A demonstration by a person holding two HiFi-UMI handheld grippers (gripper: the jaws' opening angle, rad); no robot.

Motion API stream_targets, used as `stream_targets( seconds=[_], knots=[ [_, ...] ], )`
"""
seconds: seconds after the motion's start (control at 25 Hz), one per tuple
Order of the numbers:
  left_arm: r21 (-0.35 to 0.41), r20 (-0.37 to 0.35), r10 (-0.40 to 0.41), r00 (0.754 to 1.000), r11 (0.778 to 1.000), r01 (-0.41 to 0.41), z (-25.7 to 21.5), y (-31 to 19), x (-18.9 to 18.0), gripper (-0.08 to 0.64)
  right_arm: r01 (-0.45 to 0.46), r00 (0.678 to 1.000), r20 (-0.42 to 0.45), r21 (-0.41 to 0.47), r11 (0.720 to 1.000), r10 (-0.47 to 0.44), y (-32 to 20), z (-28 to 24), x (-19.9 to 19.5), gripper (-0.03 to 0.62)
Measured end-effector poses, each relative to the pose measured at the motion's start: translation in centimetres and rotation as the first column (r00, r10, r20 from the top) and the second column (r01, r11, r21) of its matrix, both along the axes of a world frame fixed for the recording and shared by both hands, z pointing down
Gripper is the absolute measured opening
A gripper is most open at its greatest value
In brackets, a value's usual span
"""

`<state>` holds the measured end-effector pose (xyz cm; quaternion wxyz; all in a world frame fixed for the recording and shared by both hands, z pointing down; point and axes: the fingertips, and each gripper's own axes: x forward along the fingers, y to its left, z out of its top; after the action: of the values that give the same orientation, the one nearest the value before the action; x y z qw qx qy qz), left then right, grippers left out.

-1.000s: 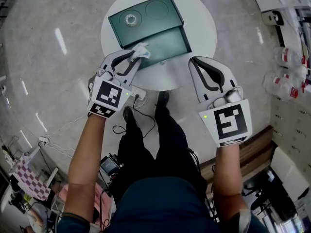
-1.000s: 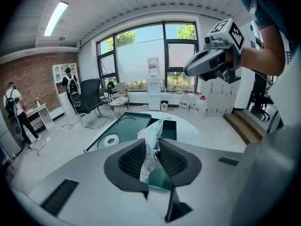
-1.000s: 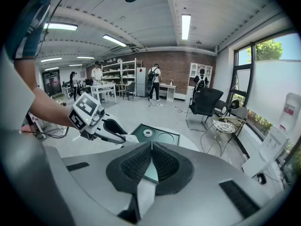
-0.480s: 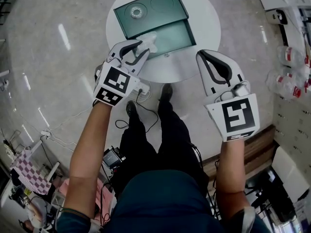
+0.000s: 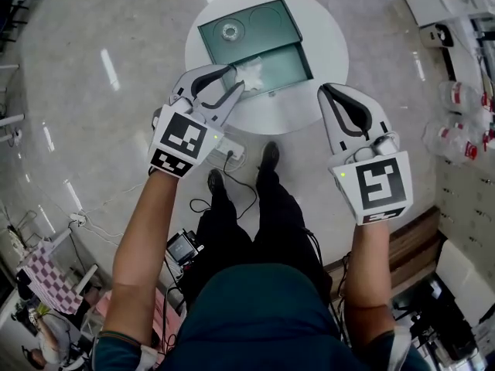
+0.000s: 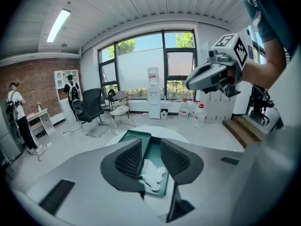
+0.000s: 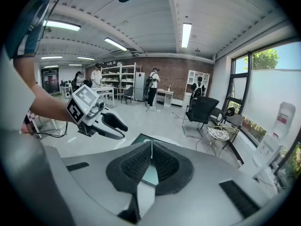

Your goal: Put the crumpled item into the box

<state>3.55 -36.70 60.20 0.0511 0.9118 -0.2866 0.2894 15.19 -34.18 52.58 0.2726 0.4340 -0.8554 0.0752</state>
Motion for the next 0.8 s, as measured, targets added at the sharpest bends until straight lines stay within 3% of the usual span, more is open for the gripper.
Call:
stream_targets(
  seconds=[0.28,0.48,0.8],
  knots=[
    [0.150,-0.115,-0.018,0.993,0.988,0.035,-11.5,1.9,-2.9,0.028,-0.006,1.000,0.023,0.090,0.996,0.004,1.8,-6.4,-1.9,0.038],
    [0.244,-0.200,0.006,0.980,0.969,0.044,-19.8,4.6,-4.4,0.018,-0.006,0.997,0.076,0.181,0.983,-0.008,3.8,-12.0,-3.5,0.038],
    [0.299,-0.221,-0.002,0.975,0.952,0.070,-28.3,8.6,-8.8,0.018,0.008,0.992,0.120,0.254,0.967,-0.039,7.5,-19.7,-7.0,0.037]
  ],
)
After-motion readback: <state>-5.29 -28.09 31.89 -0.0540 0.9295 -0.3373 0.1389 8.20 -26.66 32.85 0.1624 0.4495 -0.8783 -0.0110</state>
